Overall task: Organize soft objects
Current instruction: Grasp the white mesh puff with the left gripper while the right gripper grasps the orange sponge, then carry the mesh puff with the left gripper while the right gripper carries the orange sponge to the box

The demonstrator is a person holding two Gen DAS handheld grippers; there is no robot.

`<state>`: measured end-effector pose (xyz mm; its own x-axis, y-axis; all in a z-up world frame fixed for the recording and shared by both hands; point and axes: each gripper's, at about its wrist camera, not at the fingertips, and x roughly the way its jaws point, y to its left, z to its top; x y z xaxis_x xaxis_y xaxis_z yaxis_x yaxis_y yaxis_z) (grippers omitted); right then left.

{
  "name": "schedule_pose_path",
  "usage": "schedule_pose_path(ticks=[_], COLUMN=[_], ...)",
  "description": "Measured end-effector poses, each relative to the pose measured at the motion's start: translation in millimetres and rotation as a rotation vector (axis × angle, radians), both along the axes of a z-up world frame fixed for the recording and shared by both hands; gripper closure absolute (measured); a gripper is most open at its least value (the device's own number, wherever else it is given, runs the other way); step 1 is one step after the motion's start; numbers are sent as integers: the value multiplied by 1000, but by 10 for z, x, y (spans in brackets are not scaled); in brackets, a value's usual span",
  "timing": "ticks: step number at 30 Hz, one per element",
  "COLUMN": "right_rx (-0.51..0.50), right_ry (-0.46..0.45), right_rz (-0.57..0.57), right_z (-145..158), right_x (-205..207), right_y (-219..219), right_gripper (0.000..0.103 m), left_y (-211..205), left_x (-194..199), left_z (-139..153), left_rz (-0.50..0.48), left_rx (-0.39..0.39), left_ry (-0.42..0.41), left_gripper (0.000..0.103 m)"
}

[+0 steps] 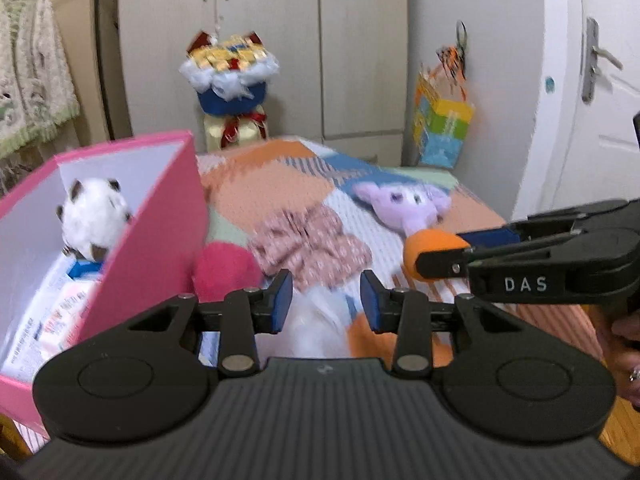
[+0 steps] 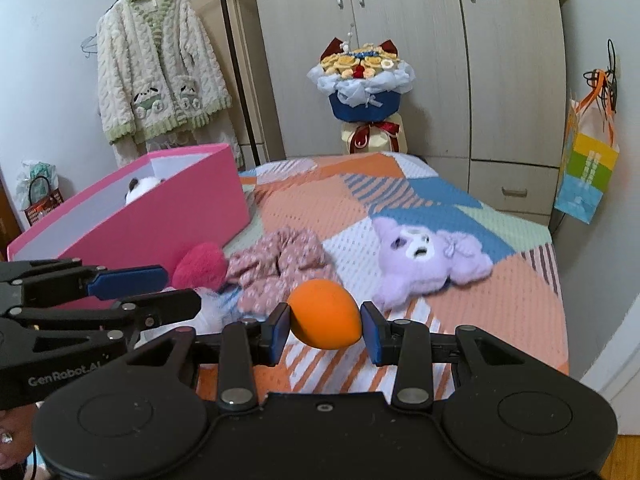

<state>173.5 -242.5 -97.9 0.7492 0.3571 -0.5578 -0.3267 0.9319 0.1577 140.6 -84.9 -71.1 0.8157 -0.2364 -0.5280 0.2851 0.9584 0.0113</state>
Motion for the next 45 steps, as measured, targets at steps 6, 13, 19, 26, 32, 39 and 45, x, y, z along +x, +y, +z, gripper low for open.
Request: schedule_pose_path(ticks=[6,13,19,26,32,39,45], right_rx=[14,14,13,-16,-37,-28,-50], right_ry=[25,16,17,17,16,4,-7], right_rz=[-18,-32,-25,-9,-7,-25,-27], right_z=[-112,-131,-149,-190,-247,-254,-187], right_x=[-55,-78,-78,-108,-134,-235,-380], right_y=[-20,-38,-43,0,31,42,91], right_gripper=[60,60,60,60,60,60,60], left_y=[18,46,-68,-100,-23,26,73], left_x=[-100,-174,-62,167,204,132,14], left_z=[-123,-59,-157,-383,-407,-363,-246], left_rz=[-7,3,21,7,3,-12,-53], left_rx=[-2,30,106,129,76,51,34], left_ry=[-15,-31,-39,54,102,115,115], left_gripper=[49,32,22,26,64,66,66])
